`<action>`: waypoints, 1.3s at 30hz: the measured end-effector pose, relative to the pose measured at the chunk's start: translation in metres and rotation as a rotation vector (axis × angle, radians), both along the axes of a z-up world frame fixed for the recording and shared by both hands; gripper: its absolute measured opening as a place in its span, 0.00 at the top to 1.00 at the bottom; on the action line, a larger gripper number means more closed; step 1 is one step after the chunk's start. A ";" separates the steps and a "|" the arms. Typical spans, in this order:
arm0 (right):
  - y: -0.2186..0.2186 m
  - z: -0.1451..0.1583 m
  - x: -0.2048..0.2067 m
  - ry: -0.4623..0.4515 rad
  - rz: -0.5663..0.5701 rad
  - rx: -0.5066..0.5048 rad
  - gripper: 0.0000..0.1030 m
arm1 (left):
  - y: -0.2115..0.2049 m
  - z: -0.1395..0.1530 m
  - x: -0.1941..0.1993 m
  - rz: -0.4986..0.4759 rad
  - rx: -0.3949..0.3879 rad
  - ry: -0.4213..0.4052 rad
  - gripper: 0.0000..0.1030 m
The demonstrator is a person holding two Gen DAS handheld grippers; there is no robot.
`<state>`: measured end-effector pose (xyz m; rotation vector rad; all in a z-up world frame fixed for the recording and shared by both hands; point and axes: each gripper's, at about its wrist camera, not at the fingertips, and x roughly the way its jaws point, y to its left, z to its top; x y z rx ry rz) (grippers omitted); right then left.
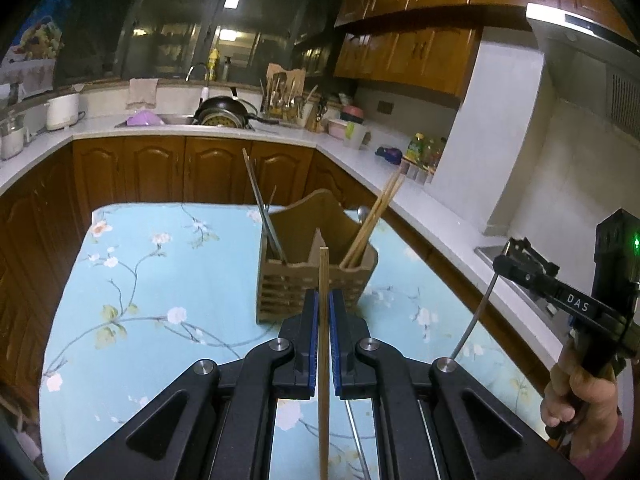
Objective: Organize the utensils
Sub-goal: 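Lift both held chopsticks and lower them into the wooden holder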
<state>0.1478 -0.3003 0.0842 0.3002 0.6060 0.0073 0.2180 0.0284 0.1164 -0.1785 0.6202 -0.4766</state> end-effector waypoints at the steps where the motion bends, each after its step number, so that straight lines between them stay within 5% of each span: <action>1: 0.000 0.001 0.001 -0.005 0.000 0.001 0.96 | 0.000 0.001 0.001 0.003 -0.002 -0.005 0.97; 14: -0.010 0.027 0.038 -0.081 -0.018 0.003 0.96 | 0.003 0.034 0.031 0.052 -0.033 -0.128 0.97; 25: -0.020 0.060 0.098 -0.195 -0.080 -0.012 0.96 | -0.011 0.056 0.094 0.155 -0.063 -0.246 0.97; 39: -0.022 0.012 0.132 -0.153 -0.123 -0.048 0.96 | -0.053 -0.031 0.118 0.292 -0.074 -0.256 0.97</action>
